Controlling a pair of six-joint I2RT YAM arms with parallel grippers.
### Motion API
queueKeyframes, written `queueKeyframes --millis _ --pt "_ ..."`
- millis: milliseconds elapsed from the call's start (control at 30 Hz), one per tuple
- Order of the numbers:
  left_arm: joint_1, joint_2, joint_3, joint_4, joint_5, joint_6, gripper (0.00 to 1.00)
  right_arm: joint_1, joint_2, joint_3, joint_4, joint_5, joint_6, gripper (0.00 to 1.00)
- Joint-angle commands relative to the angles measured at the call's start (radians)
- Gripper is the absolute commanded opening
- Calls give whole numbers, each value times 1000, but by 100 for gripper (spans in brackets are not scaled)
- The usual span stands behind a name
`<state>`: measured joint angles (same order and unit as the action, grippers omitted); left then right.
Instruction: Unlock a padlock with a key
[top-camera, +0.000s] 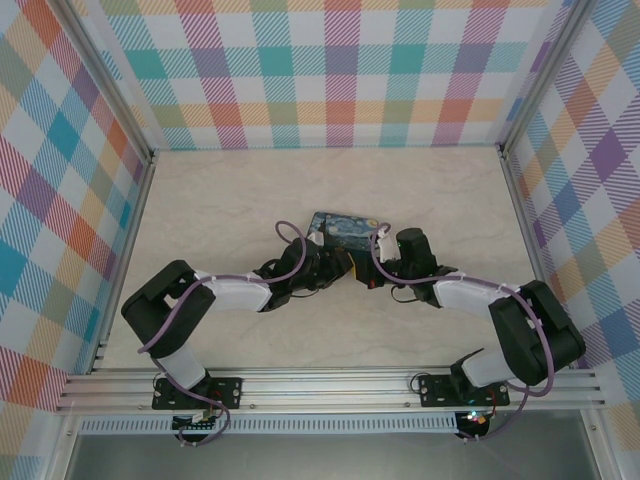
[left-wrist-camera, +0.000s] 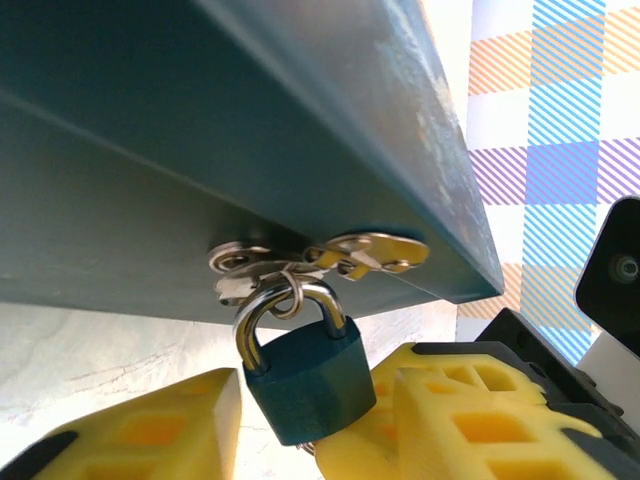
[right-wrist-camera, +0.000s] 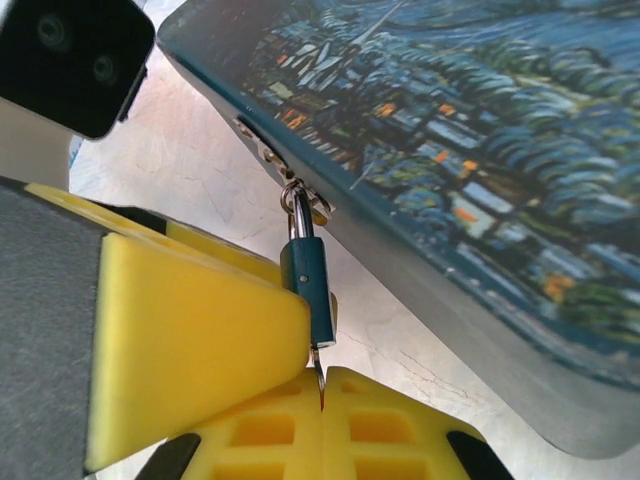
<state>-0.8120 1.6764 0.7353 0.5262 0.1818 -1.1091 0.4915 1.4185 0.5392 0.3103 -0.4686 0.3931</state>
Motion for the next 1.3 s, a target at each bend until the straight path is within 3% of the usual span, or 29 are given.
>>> queueKeyframes --millis 0,200,367,533,767,1267 --pt "-24 -38 -26 -11 42 12 53 6 -3 -13 103 -3 73 0" --pt "3 -146 -103 -47 -7 8 73 10 1 -39 107 -6 122 0" --pt "26 -287 -195 -96 -78 -22 76 21 -37 -48 107 -18 201 0" --pt "25 -349 -260 -20 -98 -96 66 34 -40 -24 101 -38 343 0" --pt "18 -307 -249 91 -82 -179 56 70 -21 4 106 -21 539 0" --pt "-6 -85 -206 294 -64 -297 44 99 -12 34 65 10 587 0"
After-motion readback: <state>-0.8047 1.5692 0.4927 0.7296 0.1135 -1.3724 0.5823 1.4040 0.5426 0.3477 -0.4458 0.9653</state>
